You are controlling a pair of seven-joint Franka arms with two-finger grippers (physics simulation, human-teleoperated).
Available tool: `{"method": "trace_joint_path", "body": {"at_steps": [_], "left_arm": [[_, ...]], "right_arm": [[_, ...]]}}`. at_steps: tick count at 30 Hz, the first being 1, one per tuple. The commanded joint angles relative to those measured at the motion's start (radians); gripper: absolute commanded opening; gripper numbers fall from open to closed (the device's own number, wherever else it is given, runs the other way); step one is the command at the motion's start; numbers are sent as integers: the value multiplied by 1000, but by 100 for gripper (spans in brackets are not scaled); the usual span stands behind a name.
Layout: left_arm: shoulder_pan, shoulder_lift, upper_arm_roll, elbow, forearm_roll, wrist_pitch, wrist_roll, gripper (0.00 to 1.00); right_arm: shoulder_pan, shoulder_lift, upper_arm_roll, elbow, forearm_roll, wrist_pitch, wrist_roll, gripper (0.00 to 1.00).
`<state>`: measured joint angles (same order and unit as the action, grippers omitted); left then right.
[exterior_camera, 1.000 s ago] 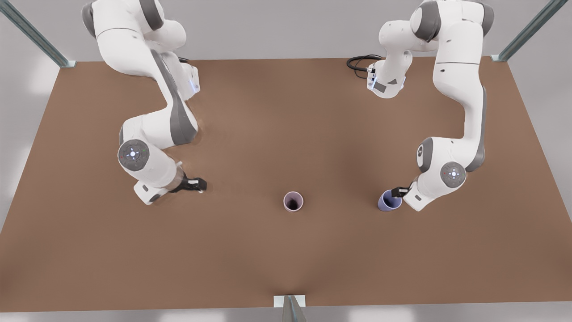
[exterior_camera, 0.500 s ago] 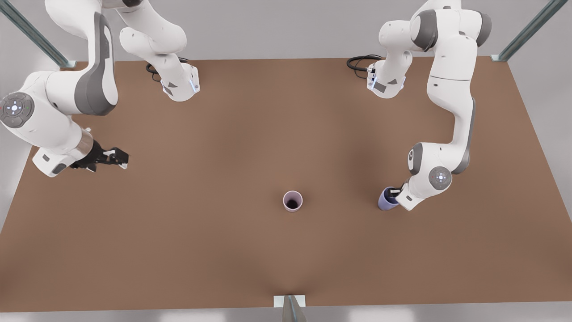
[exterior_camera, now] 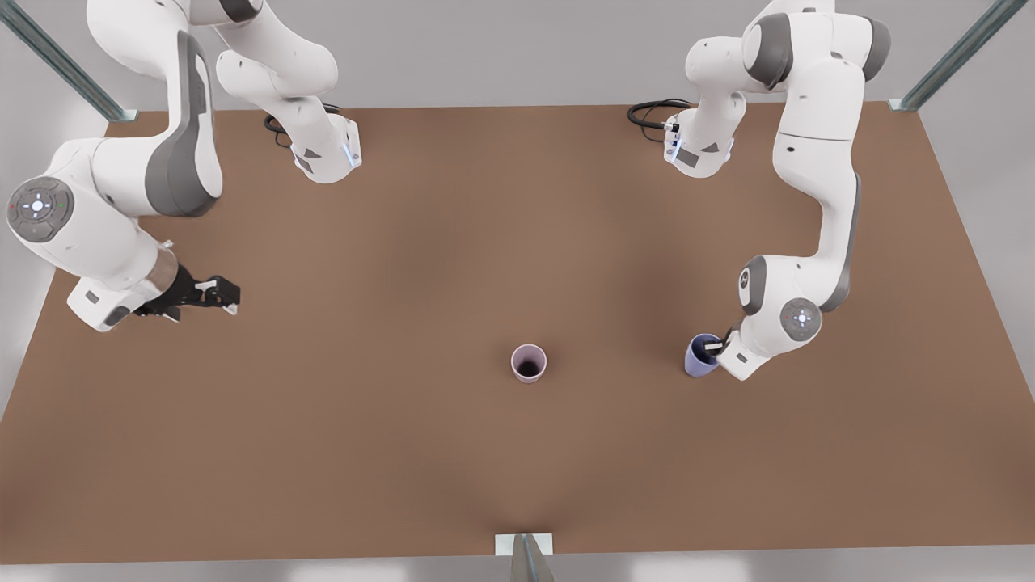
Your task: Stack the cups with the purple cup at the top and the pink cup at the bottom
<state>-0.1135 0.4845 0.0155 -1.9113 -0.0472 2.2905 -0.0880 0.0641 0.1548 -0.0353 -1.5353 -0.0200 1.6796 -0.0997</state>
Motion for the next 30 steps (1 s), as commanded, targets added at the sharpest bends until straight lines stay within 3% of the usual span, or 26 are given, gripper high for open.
{"method": "trace_joint_path", "body": {"at_steps": [1, 19, 28, 30], "left_arm": [[0, 0, 0, 0, -33, 0, 4, 21], [-55, -38, 0, 9, -34, -17, -68, 21], [-267, -90, 1, 49, -108, -34, -403, 21], [-291, -69, 0, 170, -108, -199, -481, 21]], "right_arm": [[2, 0, 0, 0, 0, -1, 0, 100], [-1, 5, -3, 38, 2, -32, -2, 100], [-7, 3, -5, 35, 2, -35, -12, 100], [-10, 3, -6, 37, 3, -35, -15, 100]]}}
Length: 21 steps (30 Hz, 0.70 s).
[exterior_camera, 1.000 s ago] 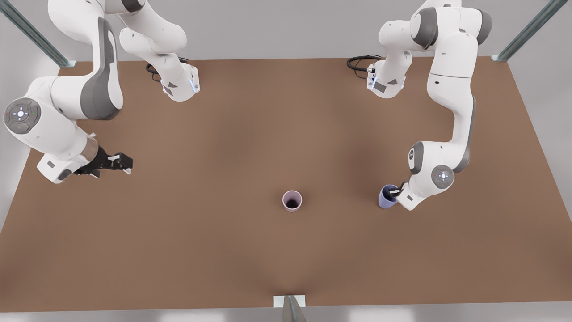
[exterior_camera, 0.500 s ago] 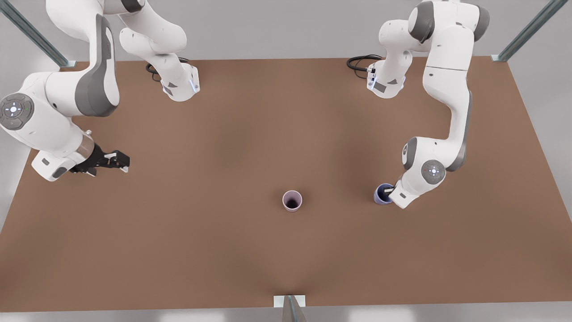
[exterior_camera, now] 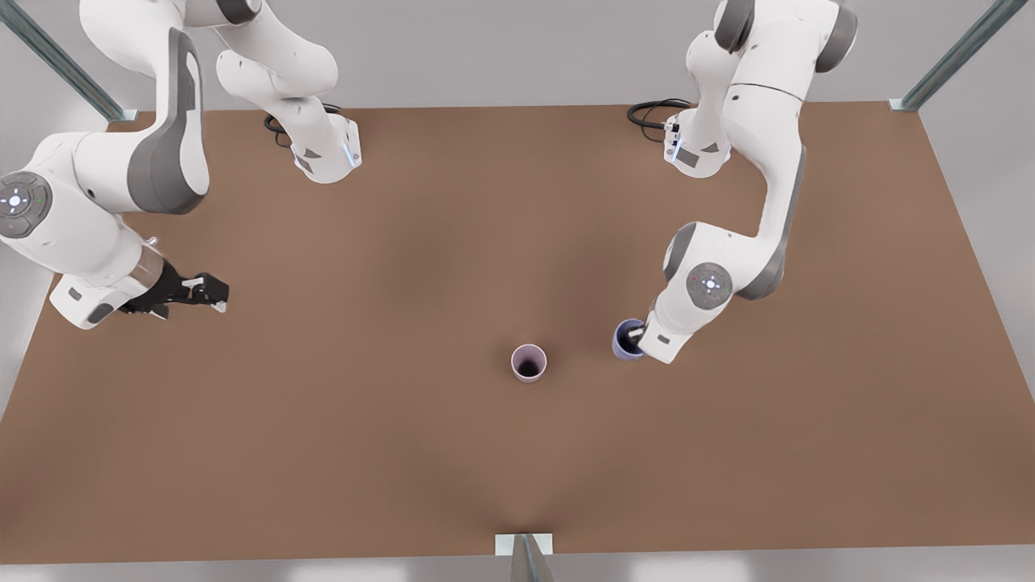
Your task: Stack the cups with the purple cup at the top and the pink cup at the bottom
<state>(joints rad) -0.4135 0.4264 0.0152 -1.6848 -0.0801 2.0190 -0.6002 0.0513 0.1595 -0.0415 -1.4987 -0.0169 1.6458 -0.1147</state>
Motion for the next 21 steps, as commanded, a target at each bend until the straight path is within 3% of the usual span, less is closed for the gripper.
{"method": "trace_joint_path", "body": {"at_steps": [1, 6, 12, 21], "left_arm": [[1, 2, 0, 23, -73, -28, -7, 21], [-71, 9, 0, 139, -75, -102, -151, 21], [-196, 138, 0, 324, -110, -99, -372, 21], [-208, 227, 6, 439, -167, -92, -412, 21]], "right_arm": [[2, 0, 0, 0, 0, 0, 0, 100], [1, 3, -1, 2, 5, 3, 1, 100], [1, 3, -5, 5, 5, 3, -2, 100], [2, 9, -5, 5, 5, 5, 9, 100]]}}
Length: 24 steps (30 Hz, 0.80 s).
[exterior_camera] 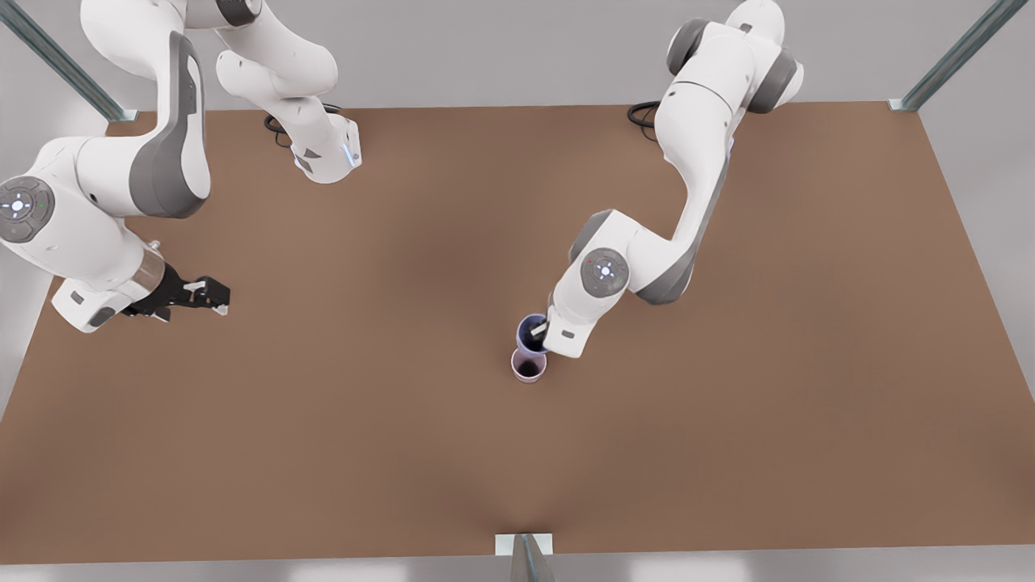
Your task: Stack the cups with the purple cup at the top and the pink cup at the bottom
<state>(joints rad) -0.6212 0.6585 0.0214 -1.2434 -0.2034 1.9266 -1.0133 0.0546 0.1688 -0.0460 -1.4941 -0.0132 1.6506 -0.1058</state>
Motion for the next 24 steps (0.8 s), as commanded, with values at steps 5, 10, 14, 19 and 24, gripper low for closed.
{"method": "trace_joint_path", "body": {"at_steps": [5, 10, 14, 19, 24], "left_arm": [[1, 32, 3, 33, -45, 6, 1, 21], [11, 49, 5, 33, -47, 38, 1, 21], [12, 52, 6, 33, -60, 57, 2, 21], [17, 66, 6, 33, -59, 58, 7, 21], [14, 73, 6, 33, -59, 58, 5, 21]], "right_arm": [[-2, 0, 0, 0, 1, 0, -8, 100], [-2, 0, 0, 0, 1, -3, -11, 100], [-7, 0, -2, 17, 1, -5, -15, 100], [-7, 1, -2, 15, -1, -5, -15, 100], [-12, 11, -2, 15, -1, -5, -15, 100]]}}
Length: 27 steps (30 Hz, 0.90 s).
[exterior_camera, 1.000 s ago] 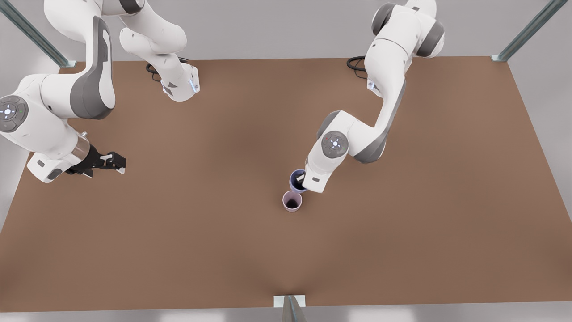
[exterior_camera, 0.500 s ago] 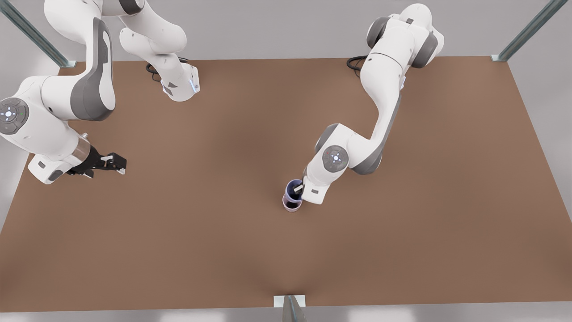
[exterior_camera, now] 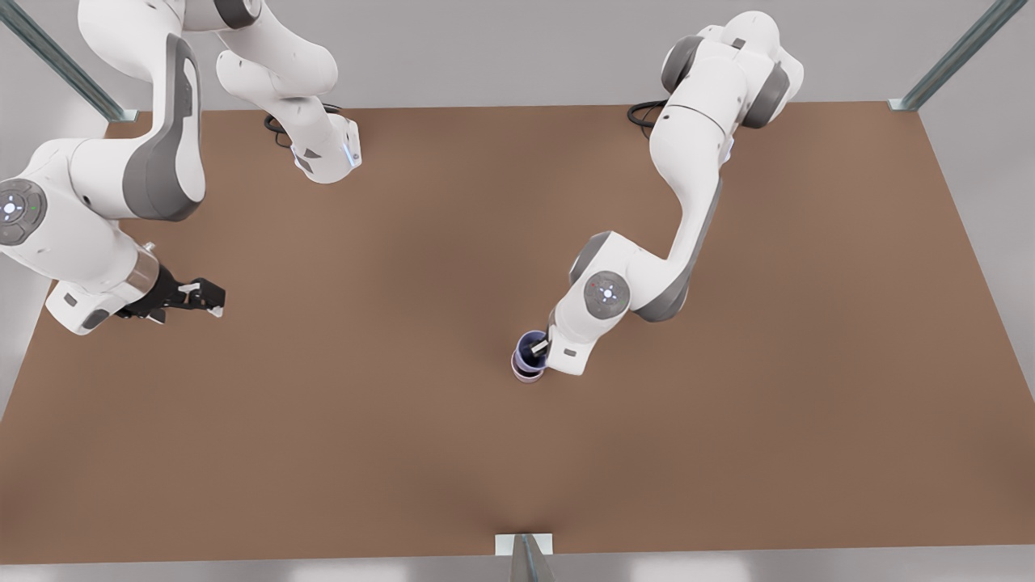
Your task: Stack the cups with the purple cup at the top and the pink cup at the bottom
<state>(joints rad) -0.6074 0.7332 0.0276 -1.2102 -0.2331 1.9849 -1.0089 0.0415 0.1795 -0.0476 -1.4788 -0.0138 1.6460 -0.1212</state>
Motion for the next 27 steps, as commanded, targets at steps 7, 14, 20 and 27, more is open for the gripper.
{"method": "trace_joint_path", "body": {"at_steps": [7, 14, 20, 27], "left_arm": [[-3, 14, -2, -3, -28, 15, 1, 21], [-2, 22, -2, -6, -29, 17, 1, 21], [-3, 28, -2, -8, -28, 20, 1, 21], [-3, 35, -2, -11, -26, 23, 1, 21]], "right_arm": [[1, 5, 0, 0, 0, 2, -2, 100], [1, 3, 0, 3, 0, 0, -2, 100], [-5, 5, -2, 2, 0, 2, -20, 100], [-6, 6, -2, 2, 0, 2, -23, 100]]}}
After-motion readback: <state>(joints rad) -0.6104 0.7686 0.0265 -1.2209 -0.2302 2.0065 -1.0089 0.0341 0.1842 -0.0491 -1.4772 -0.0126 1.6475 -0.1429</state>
